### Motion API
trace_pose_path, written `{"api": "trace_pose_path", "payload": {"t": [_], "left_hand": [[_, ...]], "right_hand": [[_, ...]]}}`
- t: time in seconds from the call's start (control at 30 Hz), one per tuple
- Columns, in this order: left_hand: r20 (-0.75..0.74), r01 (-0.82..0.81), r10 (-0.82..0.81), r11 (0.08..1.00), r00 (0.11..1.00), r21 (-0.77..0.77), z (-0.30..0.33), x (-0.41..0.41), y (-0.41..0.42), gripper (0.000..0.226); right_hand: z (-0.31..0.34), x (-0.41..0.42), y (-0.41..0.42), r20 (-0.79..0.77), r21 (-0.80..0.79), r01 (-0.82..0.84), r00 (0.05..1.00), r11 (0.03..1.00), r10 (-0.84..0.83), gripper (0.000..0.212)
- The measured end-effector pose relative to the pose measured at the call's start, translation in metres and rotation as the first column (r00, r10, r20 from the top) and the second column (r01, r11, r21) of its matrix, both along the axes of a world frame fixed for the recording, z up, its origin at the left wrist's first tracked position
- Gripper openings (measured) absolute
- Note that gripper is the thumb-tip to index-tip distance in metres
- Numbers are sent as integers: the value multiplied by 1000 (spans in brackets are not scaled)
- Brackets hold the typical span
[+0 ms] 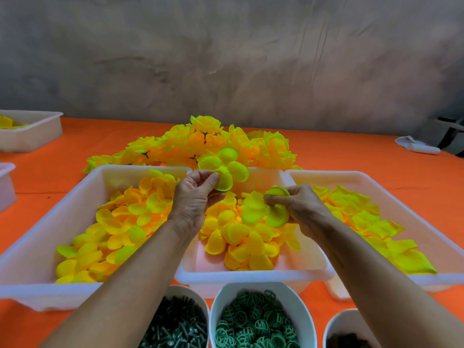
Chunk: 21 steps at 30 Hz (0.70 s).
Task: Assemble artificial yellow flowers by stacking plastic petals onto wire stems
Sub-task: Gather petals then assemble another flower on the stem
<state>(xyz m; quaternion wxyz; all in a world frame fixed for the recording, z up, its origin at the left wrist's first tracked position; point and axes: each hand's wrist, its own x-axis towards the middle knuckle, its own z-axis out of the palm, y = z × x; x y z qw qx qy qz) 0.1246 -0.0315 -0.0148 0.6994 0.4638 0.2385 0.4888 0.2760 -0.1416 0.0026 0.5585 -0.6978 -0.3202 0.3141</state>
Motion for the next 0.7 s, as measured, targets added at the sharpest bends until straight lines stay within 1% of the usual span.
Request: {"api": "trace_pose_path", "payload": {"t": [0.13, 0.27, 0.33, 0.4, 0.47, 0.53, 0.57, 0.6, 0.63, 0.67, 0.7], "left_hand": [[-51, -33, 35, 999, 998, 33, 0, 0, -1, 10], [-92, -73, 82, 992, 992, 102, -1, 0, -2, 11], [-126, -85, 104, 985, 987, 148, -1, 1, -2, 14], [-151, -86, 113, 981, 982, 175, -2, 2, -2, 19], [-159, -75, 104, 981, 982, 178, -3, 3, -2, 23], [-159, -62, 90, 984, 983, 170, -3, 3, -2, 21], [-155, -60, 85, 985, 984, 164, -4, 3, -2, 18], [-147, -61, 84, 985, 985, 159, -4, 3, -2, 16], [-139, -63, 86, 985, 987, 158, -3, 3, -2, 14], [-135, -65, 87, 985, 987, 161, -3, 2, -2, 13], [-136, -64, 87, 984, 987, 165, -3, 2, -2, 13]], "right_hand": [[-7, -3, -1, 62, 117, 29, 997, 993, -36, 16], [-7, -3, 1, 27, 222, 45, 998, 974, -53, 14], [-6, -2, -1, 26, 241, 64, 997, 968, -73, 14], [-5, 0, -3, 50, 204, 60, 996, 977, -71, 18], [-5, -2, -7, 75, 94, 32, 996, 995, -39, 18], [-6, -4, -12, 66, -13, -4, 998, 1000, 5, 18], [-7, -5, -14, 64, -31, -24, 998, 999, 26, 16], [-8, -7, -16, 92, -27, -41, 995, 999, 43, 12], [-10, -7, -18, 173, -16, -49, 984, 999, 51, 7], [-11, -9, -20, 297, 2, -47, 954, 999, 44, 3], [-12, -10, -21, 432, 31, -40, 901, 999, 23, 4]]}}
